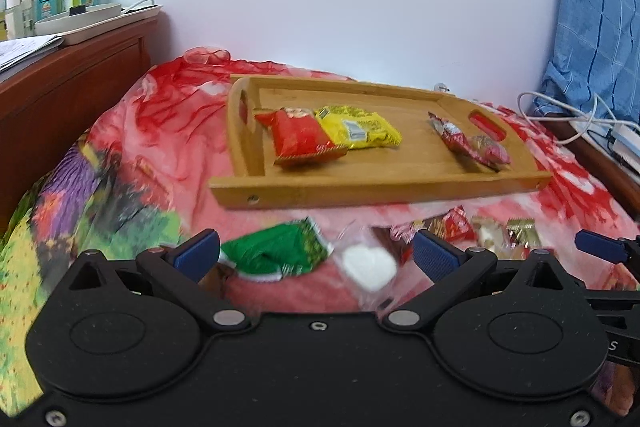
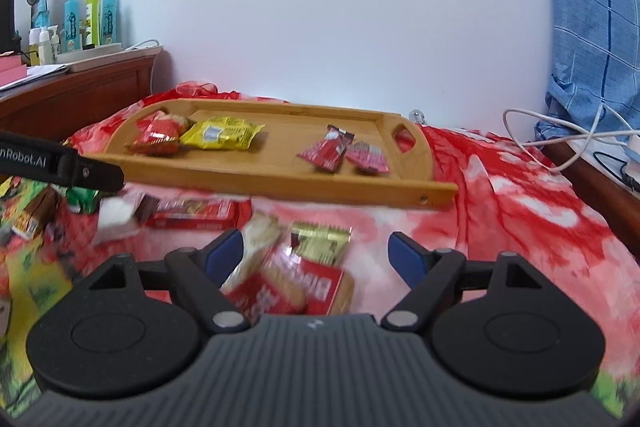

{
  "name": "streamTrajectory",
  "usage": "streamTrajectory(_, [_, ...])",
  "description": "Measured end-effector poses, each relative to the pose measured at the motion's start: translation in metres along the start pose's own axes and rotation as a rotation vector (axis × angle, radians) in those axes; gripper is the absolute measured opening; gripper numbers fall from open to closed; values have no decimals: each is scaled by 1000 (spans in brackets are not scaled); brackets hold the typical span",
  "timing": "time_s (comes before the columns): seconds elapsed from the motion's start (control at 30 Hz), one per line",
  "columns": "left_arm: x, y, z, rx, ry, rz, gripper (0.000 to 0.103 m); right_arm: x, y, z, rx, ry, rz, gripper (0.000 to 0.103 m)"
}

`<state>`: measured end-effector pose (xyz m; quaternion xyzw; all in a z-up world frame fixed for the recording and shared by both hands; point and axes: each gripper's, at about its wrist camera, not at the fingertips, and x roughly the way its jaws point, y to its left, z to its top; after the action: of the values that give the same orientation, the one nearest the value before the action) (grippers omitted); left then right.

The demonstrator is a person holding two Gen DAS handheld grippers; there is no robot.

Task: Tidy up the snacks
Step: 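Grasp the brown chocolate bar with the left tool while the right tool grasps a red Biscoff pack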

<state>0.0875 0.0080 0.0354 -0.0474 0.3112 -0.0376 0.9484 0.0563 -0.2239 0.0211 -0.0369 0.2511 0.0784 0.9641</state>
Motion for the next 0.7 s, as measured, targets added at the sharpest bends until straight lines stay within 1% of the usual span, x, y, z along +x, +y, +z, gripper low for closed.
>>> streamTrajectory(0.2, [-6,3,-16,24,12,48,103,-11,7,-19,0,-7,4,89])
streamTrajectory(0.3, [-10,6,-23,22,10,52,103,-15,8,-24,15,-14,8,89])
streamTrajectory(0.4, [-16,8,-29,31,-5,61,103,-18,11,-28,19,-16,15,89])
streamTrajectory(0.53, [-25,10,-33,61,-37,108,102,-21,14,-30,22,-14,29,89])
streamTrajectory(0.57, [-26,11,-34,64,-41,127,99,-21,15,-30,25,-14,33,89])
streamTrajectory(0.6, [-27,12,-35,65,-39,146,94,-21,16,-31,29,-14,35,88])
streamTrajectory(0.7, [-28,20,-37,50,-22,162,86,-23,18,-31,49,-13,40,82])
